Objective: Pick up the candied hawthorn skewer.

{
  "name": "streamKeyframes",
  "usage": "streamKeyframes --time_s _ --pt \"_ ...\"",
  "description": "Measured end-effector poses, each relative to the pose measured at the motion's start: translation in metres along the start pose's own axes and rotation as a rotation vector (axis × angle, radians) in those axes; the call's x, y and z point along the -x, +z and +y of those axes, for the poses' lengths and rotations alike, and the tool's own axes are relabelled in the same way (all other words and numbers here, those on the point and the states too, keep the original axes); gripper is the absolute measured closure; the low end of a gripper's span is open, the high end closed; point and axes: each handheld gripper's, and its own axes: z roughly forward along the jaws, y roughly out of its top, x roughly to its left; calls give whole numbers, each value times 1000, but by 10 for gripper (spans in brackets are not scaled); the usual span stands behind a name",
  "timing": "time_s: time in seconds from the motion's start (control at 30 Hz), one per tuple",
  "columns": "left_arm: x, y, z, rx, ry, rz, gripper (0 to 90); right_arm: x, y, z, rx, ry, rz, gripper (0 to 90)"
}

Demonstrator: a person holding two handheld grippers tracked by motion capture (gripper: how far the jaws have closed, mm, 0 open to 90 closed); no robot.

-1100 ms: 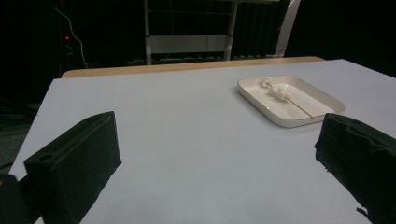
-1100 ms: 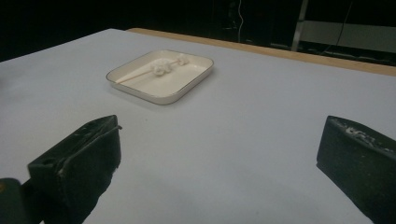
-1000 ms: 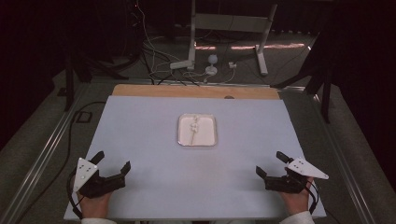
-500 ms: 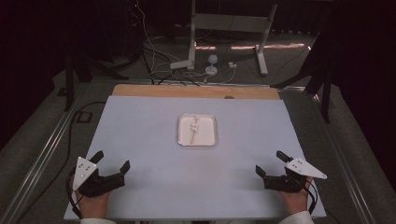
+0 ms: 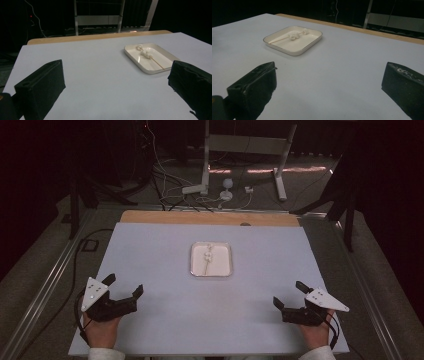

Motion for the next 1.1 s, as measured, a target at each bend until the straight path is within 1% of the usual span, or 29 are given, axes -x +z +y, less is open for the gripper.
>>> streamKeyframes --time_s 0.07,0.13,0.17,0.2,0.3,0.37,0.4,0.43,0.5,0.53,0.57,0.67,0.77,0.87,0.9,0.93,1.0,1.1 --pt "0 1 1 2 -2 -6 11 0 0 0 -1 2 -1 0" --pt "1 6 8 16 -16 -25 11 1 1 0 -4 4 1 0" --pt "1 6 8 16 -16 -25 11 1 1 0 -4 4 1 0" --pt "2 11 13 11 -9 -32 11 1 1 0 -3 4 1 0" --pt "5 21 18 -17 13 -28 12 1 1 0 -3 4 1 0" --pt "7 28 20 -18 7 -44 12 1 1 0 -3 5 -1 0" --pt "7 28 20 -18 7 -44 11 1 1 0 -3 5 -1 0" --pt "9 34 22 -13 7 -57 11 2 1 -1 -4 9 -2 0" --pt "11 37 24 -15 7 -60 11 2 0 -1 -5 11 -5 0" --pt "13 44 26 -27 9 -81 11 2 1 -1 -6 12 -5 0" --pt "14 47 26 -34 12 -91 11 2 1 -1 -7 11 -6 0" --pt "17 53 28 -51 27 -88 11 2 1 -1 -10 7 -6 0" --pt "19 61 31 -83 16 -85 11 2 2 -1 -10 5 -6 0" --pt "22 69 33 -103 2 -92 11 2 2 -1 -13 8 -9 0" --pt "25 73 34 -122 6 -95 11 2 2 -1 -15 7 -11 0" --pt "25 73 34 -122 6 -95 11 2 2 -1 -15 8 -10 0" --pt "30 81 36 -136 19 -96 11 1 2 -1 -14 8 -9 0" --pt "32 85 38 -139 22 -95 11 1 3 -1 -15 6 -8 0"
